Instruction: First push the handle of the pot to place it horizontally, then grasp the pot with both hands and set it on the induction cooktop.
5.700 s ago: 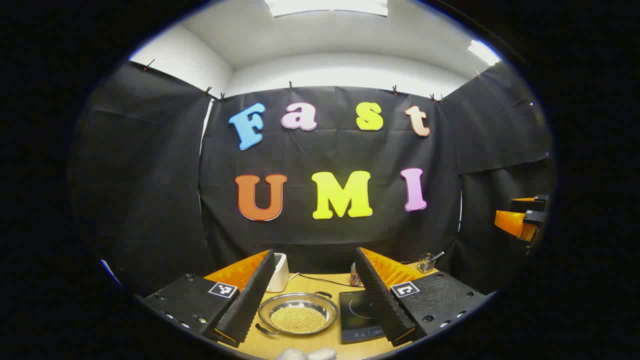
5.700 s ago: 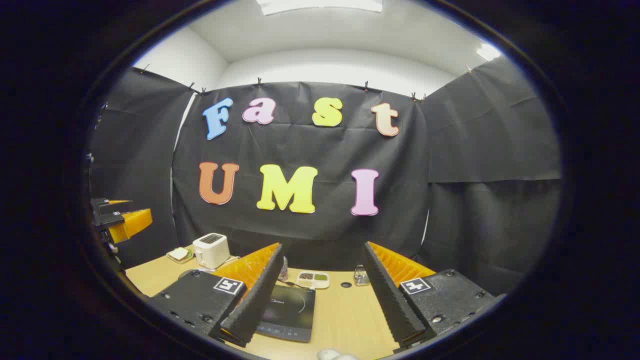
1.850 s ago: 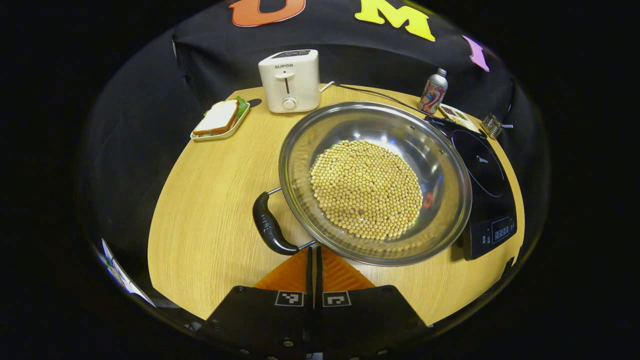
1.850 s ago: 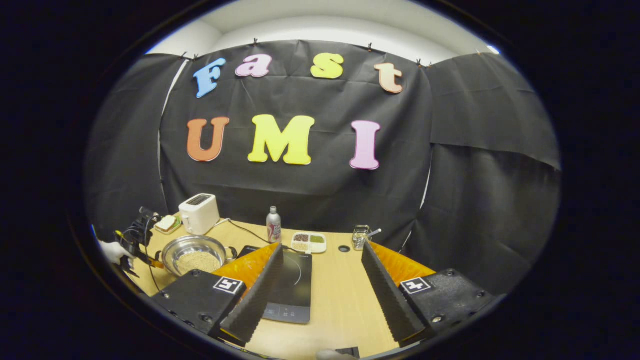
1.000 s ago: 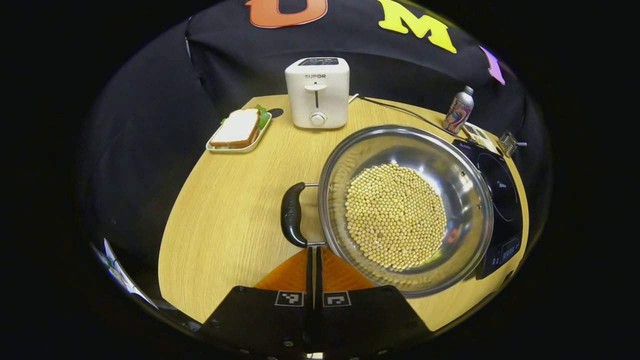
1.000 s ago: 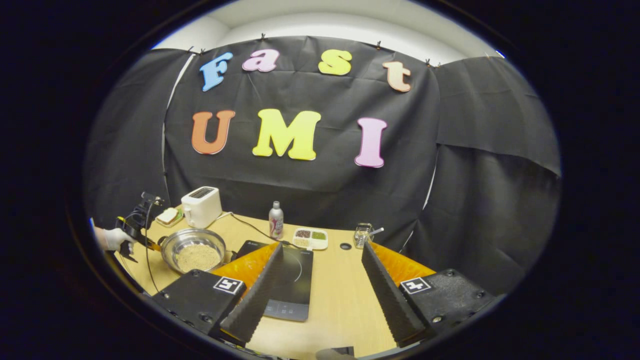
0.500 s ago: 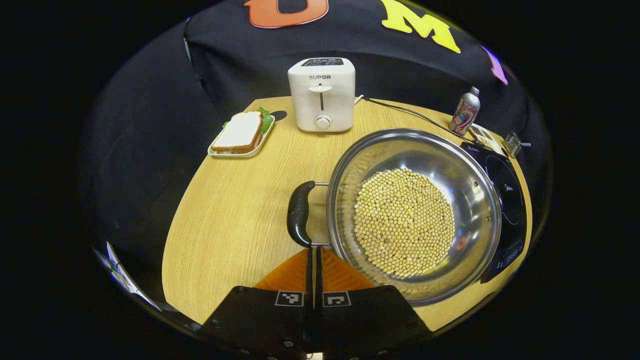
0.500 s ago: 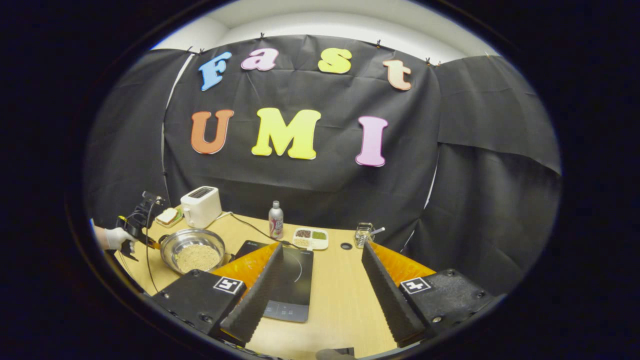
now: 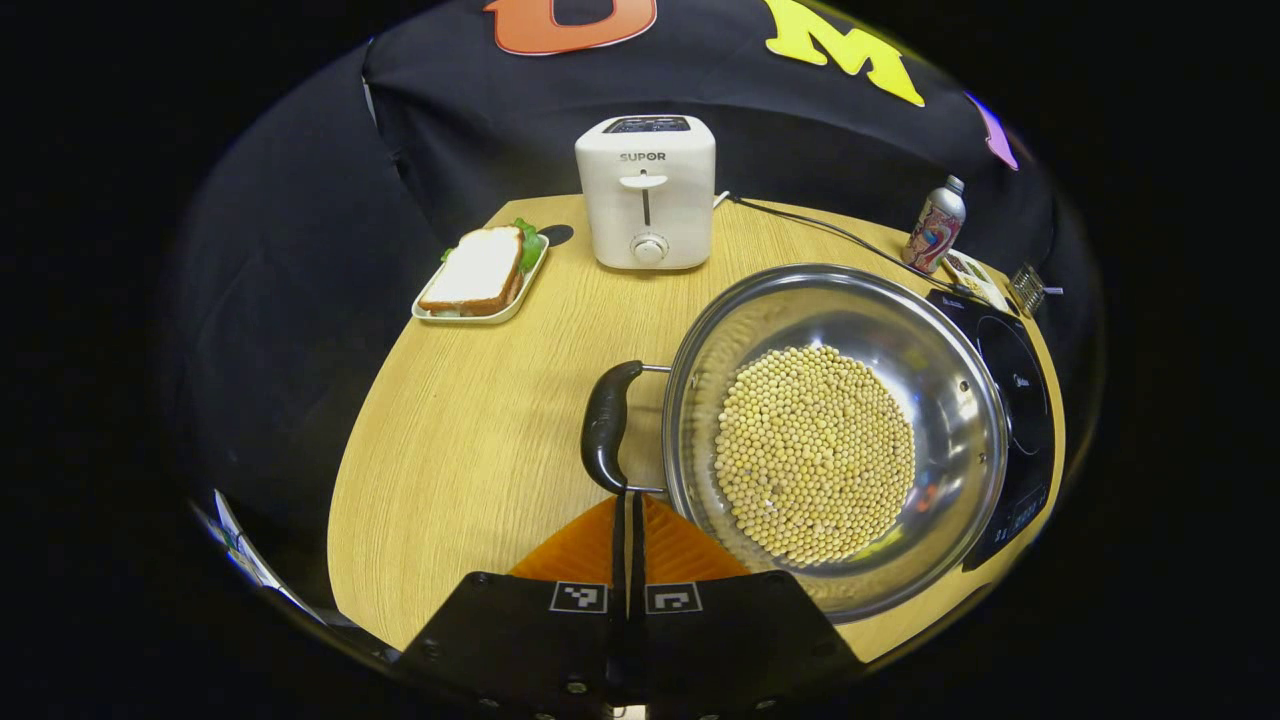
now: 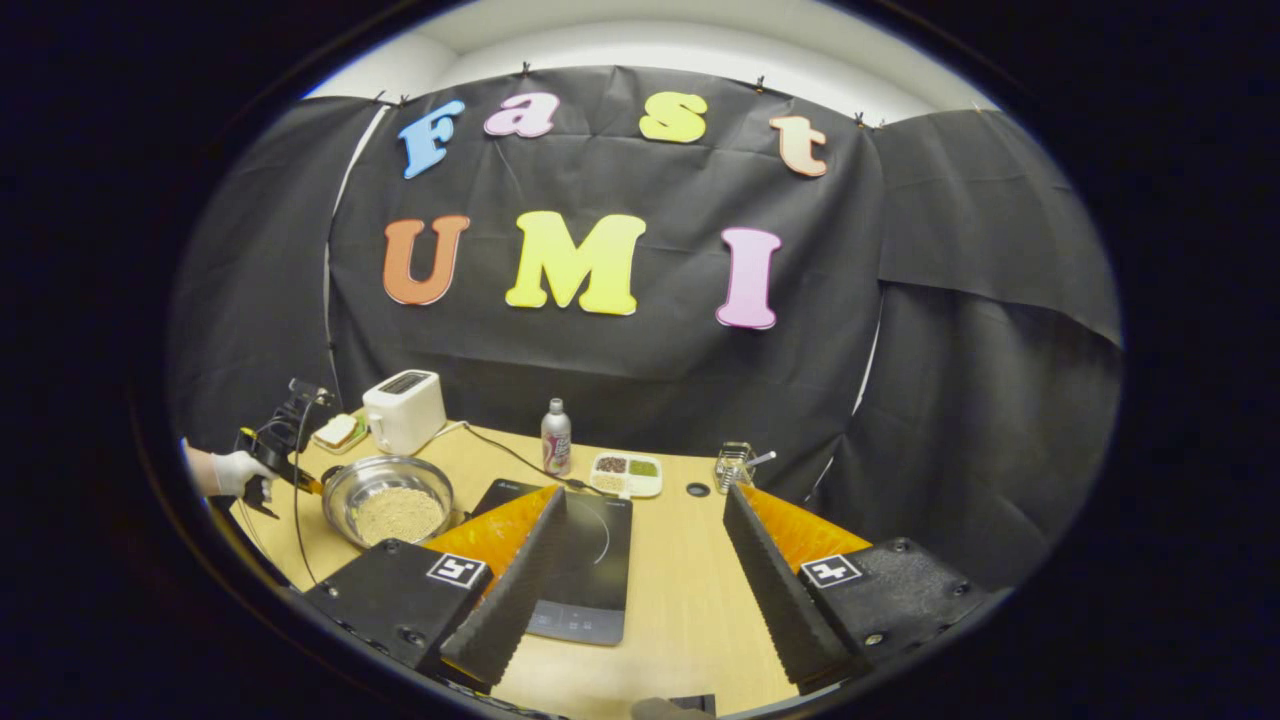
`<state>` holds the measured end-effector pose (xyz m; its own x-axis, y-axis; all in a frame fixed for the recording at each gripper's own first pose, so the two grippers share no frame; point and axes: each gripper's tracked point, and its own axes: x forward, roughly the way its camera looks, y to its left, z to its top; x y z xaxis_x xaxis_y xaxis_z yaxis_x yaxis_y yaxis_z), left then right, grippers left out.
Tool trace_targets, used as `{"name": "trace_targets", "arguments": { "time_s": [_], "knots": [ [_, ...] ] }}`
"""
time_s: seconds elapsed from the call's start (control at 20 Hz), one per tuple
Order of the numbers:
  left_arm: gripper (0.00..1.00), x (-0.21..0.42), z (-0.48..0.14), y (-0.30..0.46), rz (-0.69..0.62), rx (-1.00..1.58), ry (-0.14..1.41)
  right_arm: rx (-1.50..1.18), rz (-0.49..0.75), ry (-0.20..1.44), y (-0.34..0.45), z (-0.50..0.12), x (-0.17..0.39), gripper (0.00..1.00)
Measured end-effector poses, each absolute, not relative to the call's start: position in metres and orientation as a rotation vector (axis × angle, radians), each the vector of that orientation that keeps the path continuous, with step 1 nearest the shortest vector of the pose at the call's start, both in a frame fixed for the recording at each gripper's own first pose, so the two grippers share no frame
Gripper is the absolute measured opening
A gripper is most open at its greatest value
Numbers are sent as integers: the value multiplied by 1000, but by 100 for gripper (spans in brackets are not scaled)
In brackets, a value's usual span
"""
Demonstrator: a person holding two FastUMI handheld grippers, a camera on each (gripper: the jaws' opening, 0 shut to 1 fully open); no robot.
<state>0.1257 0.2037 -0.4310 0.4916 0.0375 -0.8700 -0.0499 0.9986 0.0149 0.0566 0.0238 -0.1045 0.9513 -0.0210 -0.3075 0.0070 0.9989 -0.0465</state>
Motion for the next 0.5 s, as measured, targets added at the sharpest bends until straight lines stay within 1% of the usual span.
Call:
{"name": "trace_targets", "arguments": {
  "time_s": [0.05,0.1,0.2,0.25,0.35,0.4,0.45,0.5],
  "knots": [
    [10,125,-431,206,61,-6,1059,-47,-12,315,26,-105,57,99],
    [0,126,-430,208,69,-3,1048,-48,-10,316,27,-105,58,99],
    [0,125,-426,210,81,-2,1024,-44,-3,314,32,-104,60,99],
    [0,125,-421,211,84,8,1001,-43,2,314,36,-105,60,97],
    [0,125,-403,214,79,19,935,-39,13,313,42,-106,62,99],
    [10,127,-394,218,90,33,898,-34,20,314,45,-107,63,99],
    [0,128,-385,223,94,41,860,-27,30,317,51,-109,63,98],
    [2,128,-376,224,87,44,830,-22,37,321,56,-111,64,99]
  ]
}}
